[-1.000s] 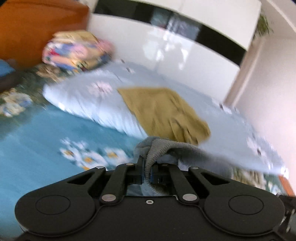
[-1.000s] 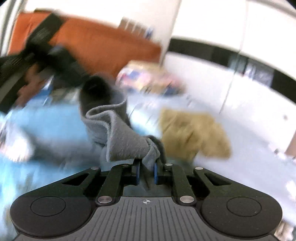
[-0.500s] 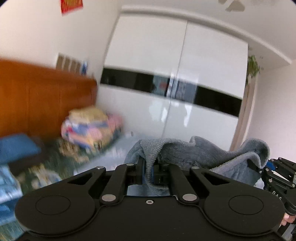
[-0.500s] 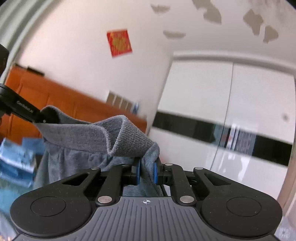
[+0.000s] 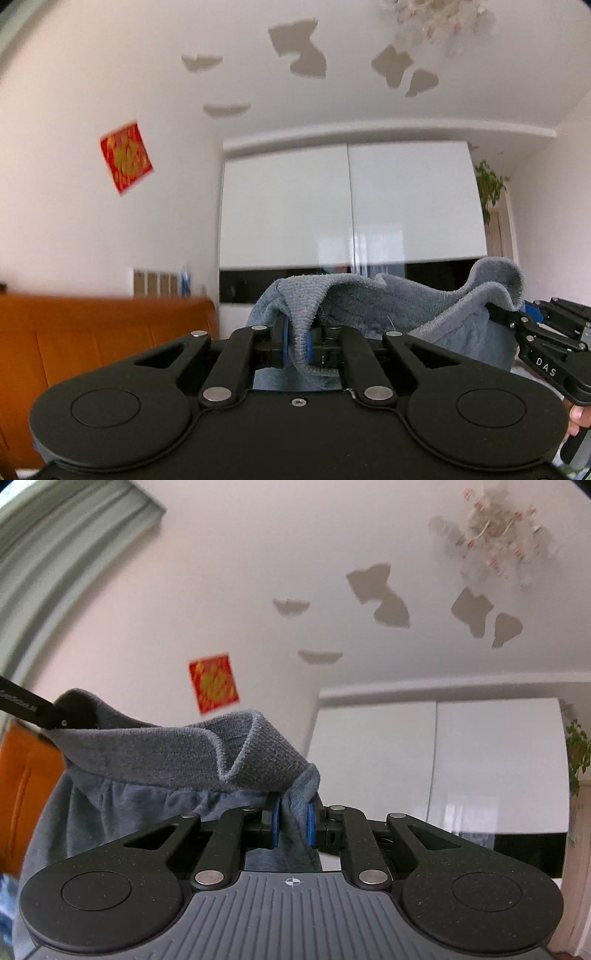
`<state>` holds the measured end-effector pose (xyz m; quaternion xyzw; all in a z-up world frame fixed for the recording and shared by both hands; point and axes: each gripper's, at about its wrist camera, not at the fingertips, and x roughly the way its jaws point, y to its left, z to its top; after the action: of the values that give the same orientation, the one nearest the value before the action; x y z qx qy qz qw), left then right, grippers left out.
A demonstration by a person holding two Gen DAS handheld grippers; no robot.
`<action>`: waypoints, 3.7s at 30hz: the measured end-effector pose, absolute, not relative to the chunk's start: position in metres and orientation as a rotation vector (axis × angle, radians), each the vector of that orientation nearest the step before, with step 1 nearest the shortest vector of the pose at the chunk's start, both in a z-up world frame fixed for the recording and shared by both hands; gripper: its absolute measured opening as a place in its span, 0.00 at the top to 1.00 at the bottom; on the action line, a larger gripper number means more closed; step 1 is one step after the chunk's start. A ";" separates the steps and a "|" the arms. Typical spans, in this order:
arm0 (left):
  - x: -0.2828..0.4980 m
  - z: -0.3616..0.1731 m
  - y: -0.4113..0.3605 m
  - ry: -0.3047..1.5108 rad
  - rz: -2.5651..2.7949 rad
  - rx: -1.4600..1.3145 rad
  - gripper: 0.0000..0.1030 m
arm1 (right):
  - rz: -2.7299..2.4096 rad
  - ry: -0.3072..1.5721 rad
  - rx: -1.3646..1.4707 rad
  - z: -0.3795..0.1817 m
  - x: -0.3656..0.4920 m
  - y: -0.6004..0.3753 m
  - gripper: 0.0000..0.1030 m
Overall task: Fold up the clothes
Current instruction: 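Lift the grey sweatshirt up by its collar with both grippers, then lower the sweatshirt flat onto the blanket and open both grippers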
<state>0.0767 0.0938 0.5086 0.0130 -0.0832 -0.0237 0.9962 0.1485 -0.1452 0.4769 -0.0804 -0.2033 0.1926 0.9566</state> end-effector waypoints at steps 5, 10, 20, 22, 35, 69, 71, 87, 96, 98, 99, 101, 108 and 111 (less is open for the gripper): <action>0.025 0.546 0.074 -0.242 -0.034 0.032 0.90 | 0.404 -0.503 -0.153 0.505 0.124 -0.151 0.88; 0.000 0.563 0.061 -0.268 -0.022 0.069 0.88 | 0.425 -0.471 -0.163 0.493 0.141 -0.146 0.87; 0.109 0.456 0.098 -0.015 -0.004 0.048 0.87 | 0.466 -0.304 -0.199 0.437 0.208 -0.122 0.85; 0.143 0.414 0.108 0.072 -0.008 0.007 0.87 | 0.480 -0.209 -0.207 0.402 0.238 -0.111 0.85; 0.300 0.175 0.197 0.513 0.020 -0.258 0.87 | 0.514 0.282 -0.261 0.184 0.390 -0.028 0.85; 0.526 -0.010 0.284 0.778 -0.044 -0.350 0.64 | 0.283 0.702 -0.319 -0.017 0.619 0.074 0.83; 0.514 -0.006 0.290 0.772 -0.055 -0.365 0.62 | 0.270 0.725 -0.287 -0.016 0.616 0.069 0.82; 0.295 0.048 0.260 0.623 0.004 -0.431 0.58 | 0.465 0.668 -0.174 0.054 0.435 -0.064 0.65; 0.168 0.021 0.188 0.613 -0.051 -0.475 0.53 | 0.430 0.787 -0.067 0.020 0.269 -0.178 0.62; 0.151 0.016 0.176 0.622 -0.066 -0.475 0.53 | 0.410 0.850 -0.029 -0.001 0.242 -0.191 0.63; 0.143 0.014 0.170 0.627 -0.073 -0.474 0.53 | 0.402 0.873 0.003 -0.009 0.231 -0.197 0.62; 0.131 0.011 0.162 0.640 -0.086 -0.467 0.53 | 0.405 0.901 0.074 -0.016 0.220 -0.203 0.62; 0.101 0.004 0.147 0.659 -0.104 -0.465 0.52 | 0.452 0.963 0.270 -0.032 0.192 -0.212 0.63; 0.094 0.004 0.144 0.660 -0.103 -0.460 0.52 | 0.477 0.965 0.269 -0.034 0.190 -0.203 0.85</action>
<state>0.0943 0.1442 0.0045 -0.2238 0.3208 -0.0502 0.9190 0.1897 -0.2034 -0.0336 0.1277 0.4579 0.2265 0.8501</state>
